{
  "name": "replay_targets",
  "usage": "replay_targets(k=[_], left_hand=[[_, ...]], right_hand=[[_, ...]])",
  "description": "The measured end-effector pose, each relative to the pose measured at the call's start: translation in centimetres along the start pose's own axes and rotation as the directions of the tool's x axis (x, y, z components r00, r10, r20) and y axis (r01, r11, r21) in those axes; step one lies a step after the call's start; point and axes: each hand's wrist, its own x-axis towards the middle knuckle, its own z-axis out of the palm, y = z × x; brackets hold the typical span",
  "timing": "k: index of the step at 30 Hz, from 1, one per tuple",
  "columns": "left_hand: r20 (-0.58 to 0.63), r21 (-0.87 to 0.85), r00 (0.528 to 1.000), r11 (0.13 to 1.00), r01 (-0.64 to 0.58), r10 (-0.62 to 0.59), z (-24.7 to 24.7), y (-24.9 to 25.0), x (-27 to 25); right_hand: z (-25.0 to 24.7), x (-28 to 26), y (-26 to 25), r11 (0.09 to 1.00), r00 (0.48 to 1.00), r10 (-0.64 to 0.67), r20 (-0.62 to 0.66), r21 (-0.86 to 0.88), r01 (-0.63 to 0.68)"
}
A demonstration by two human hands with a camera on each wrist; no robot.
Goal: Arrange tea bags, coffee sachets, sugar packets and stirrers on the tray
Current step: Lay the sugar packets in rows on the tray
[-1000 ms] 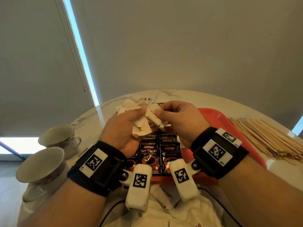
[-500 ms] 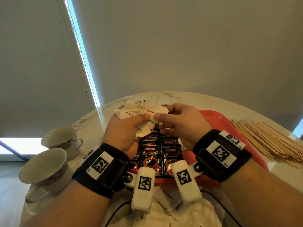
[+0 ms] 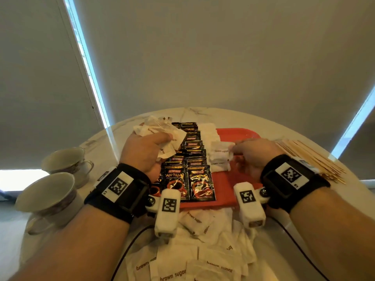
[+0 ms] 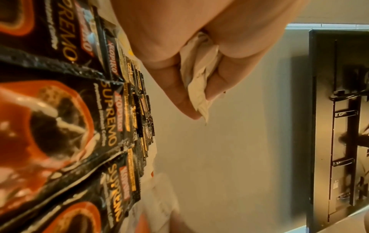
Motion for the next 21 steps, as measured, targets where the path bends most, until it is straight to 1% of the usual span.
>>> replay_targets(k=[3, 5, 12, 16, 21], left_hand=[[0.011, 0.023, 1.0, 1.0, 0.014, -0.014, 0.03, -0.01, -0.07], [0.014, 0.05, 1.0, 0.999, 0.004, -0.005, 0.05, 0.04, -0.26], [0.011, 0.045, 1.0, 0.999, 0.027, -0.027, 0.17, 0.49, -0.84], [0.017, 0.033, 1.0, 0.999, 0.026, -0.026, 0.29, 0.53, -0.92], [0.004, 0.046, 1.0, 0.999, 0.028, -0.028, 0.19, 0.4, -0.69]], right_hand=[[-0.57, -0.16, 1.03, 0.99, 0.996, 0.084, -0.04, -0.106, -0.088], [-0.69, -0.31, 1.29, 0.984, 0.992, 0.119, -0.043, -0.127, -0.123], [-0.24, -0.68, 1.27, 0.976, 0.993, 0.12, -0.007, -0.184, -0.119], [-0.05, -0.78, 1.33, 0.986, 0.995, 0.097, 0.01, -0.14, -0.095], [0.08, -0.9, 1.19, 0.997, 0.996, 0.076, 0.036, 0.003, -0.076]])
